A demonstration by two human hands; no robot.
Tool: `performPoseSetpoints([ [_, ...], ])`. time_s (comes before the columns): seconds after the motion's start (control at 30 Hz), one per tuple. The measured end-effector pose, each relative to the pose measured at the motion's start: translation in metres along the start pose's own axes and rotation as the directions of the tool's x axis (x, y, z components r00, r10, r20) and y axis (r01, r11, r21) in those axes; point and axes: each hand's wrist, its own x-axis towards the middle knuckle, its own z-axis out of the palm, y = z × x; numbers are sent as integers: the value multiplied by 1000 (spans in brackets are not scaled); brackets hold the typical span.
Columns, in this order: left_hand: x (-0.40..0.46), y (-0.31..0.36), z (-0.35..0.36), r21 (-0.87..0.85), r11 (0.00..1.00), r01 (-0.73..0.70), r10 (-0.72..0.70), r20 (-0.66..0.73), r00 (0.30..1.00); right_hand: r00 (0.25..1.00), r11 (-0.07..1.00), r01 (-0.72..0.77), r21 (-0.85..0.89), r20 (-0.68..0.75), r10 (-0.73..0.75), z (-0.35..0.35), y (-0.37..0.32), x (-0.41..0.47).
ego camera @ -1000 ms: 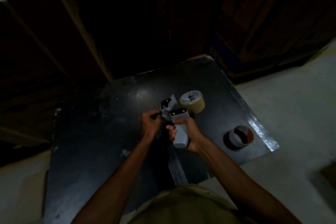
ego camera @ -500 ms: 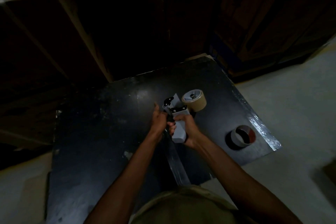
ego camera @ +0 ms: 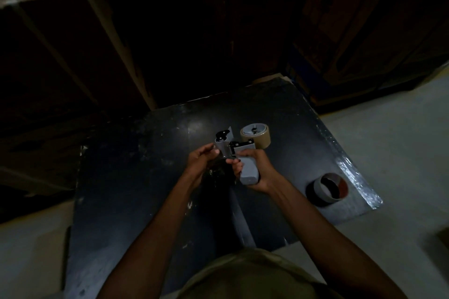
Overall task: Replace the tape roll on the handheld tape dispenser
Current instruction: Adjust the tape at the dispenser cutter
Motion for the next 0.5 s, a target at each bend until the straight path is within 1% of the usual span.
performPoseSetpoints([
  [0.07, 3, 1, -6, 22, 1000, 0, -1, 25, 1000, 1000, 1000, -20, -5, 2, 20, 0, -5, 2],
  [0.27, 8, -3, -20, 87, 994, -67, 68, -4, 998, 999, 998, -41, -49, 0, 42, 1, -17, 6],
  [0.33, 13, -5, -22, 113, 987, -113, 119, -53, 991, 998, 997, -59, -45, 6, 59, 2, -20, 7],
  [0.43, 15, -6, -24, 165, 961, -221, 243, -124, 962, 994, 994, -105, -10, 22, 105, 4, -22, 10],
  [0.5, 14, -6, -25, 203, 938, -281, 311, -137, 940, 992, 991, -127, 30, 25, 127, 5, -22, 11],
])
